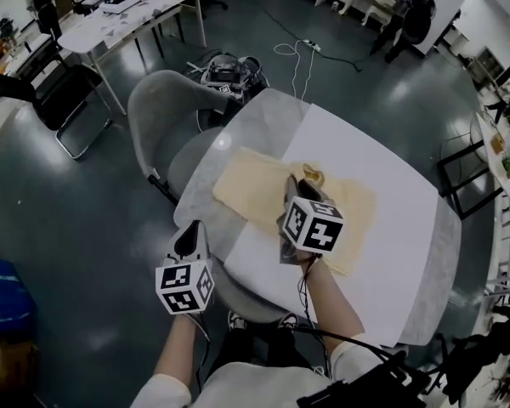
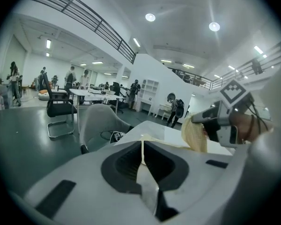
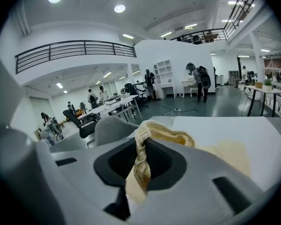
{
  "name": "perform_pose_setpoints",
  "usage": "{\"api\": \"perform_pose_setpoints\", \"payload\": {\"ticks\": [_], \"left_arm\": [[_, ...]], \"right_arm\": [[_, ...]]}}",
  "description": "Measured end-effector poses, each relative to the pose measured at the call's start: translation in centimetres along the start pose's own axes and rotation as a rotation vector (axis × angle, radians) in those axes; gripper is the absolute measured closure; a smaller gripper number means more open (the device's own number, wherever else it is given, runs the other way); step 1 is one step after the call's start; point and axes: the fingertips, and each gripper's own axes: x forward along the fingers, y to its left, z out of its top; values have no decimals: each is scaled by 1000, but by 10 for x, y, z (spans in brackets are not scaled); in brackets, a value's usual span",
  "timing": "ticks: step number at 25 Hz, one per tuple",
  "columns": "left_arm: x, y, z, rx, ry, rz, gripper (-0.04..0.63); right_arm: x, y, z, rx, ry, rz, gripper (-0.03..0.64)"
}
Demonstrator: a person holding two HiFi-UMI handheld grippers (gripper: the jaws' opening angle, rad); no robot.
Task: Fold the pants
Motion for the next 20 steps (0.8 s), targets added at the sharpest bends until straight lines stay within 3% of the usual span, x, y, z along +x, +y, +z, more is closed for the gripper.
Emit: {"api": "perform_pose_setpoints", "payload": {"ticks": [3,5,8,13,20], "left_arm": [[-3,21,-13,-9,22,13,578],[-2,30,-28,-20,44,15,578],[4,36,-46,-29,62,14,578],[12,38,-53,-44,62,8,578],[21,19,-49,-39,47,-23,578]], "right_arm": [[56,59,-22,-77,62,82,567],[88,96,-46,-143,115,136,453],[103,117,-78,-174,149,154,433],[99,96,-112,-137,194,122,440],[77,46,-105,-97,171,48,458]]}}
